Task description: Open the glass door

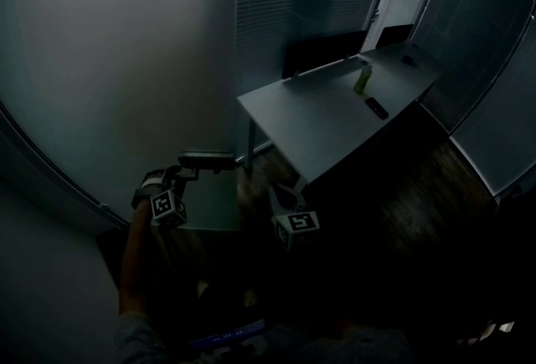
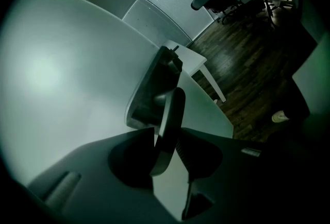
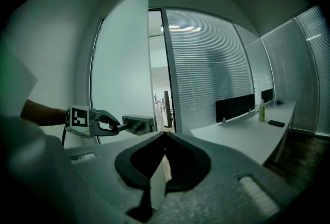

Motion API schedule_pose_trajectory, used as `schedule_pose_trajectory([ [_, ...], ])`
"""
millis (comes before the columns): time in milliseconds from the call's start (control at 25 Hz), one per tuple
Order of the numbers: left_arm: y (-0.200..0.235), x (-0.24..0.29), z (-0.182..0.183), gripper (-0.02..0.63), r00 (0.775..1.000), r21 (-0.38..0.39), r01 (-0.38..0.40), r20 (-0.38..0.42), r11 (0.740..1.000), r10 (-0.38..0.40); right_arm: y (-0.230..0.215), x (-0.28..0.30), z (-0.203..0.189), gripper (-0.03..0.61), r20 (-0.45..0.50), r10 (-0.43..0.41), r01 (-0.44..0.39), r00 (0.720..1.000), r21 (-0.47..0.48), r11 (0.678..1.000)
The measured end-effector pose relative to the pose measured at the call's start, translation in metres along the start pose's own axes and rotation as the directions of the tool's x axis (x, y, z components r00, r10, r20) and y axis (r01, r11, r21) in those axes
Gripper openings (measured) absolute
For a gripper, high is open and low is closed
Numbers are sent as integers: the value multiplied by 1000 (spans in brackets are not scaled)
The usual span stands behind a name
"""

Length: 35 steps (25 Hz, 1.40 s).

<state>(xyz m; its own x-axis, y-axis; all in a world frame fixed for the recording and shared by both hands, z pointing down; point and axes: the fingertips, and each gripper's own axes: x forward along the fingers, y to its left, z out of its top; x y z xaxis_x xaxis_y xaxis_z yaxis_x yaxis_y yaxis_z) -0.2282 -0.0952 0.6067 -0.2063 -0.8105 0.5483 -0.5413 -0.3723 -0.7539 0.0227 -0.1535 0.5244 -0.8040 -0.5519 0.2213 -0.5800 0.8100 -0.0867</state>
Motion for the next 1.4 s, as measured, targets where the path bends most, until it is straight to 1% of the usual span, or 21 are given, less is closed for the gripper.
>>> schedule_pose_trajectory([
  [320, -6, -9, 2, 132, 999, 19, 11, 33, 1000, -12, 9, 0, 0, 2, 0, -27, 27, 1000, 8, 1000],
  [520, -16, -22, 1, 133, 998, 24, 37, 59, 999, -39, 20, -10, -3, 3, 6, -56, 56, 998, 26, 998],
  [800, -26, -37, 0, 135, 995, 40, 37, 89, 998, -41, 35, -25, -8, 3, 8, -112, 111, 994, 45, 993],
  [1120, -31, -56, -1, 132, 991, 77, 18, 130, 997, -28, 55, -43, -10, 3, 8, -173, 172, 985, 68, 983],
  [1400, -47, -67, -6, 129, 986, 108, 32, 158, 994, -49, 67, -52, -23, 3, 13, -215, 213, 977, 80, 974],
])
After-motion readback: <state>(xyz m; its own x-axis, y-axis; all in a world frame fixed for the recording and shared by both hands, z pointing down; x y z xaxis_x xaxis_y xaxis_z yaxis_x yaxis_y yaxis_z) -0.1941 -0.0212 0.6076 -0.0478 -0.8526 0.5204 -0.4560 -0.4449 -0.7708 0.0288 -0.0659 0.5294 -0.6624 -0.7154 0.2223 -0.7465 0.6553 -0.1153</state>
